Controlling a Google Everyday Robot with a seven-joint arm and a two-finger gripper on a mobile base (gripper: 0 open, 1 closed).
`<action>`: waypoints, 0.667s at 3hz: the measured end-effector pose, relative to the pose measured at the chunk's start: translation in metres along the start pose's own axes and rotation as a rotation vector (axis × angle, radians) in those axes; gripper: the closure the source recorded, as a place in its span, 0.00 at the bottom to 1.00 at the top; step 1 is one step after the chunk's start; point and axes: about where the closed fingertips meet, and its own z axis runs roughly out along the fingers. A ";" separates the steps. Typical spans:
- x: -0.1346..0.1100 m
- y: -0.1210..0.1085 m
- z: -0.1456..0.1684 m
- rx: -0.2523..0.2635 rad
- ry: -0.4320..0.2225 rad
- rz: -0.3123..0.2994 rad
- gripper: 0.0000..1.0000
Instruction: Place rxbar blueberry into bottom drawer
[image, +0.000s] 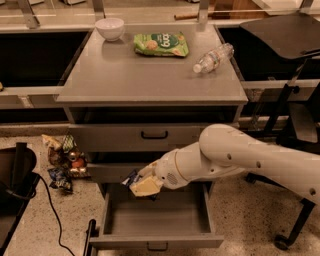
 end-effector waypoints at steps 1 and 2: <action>0.056 -0.013 0.031 -0.028 0.000 0.041 1.00; 0.104 -0.025 0.065 -0.074 -0.010 0.086 1.00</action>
Offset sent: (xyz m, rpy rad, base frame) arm -0.0191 -0.0195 -0.1963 0.0854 0.1750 -0.0044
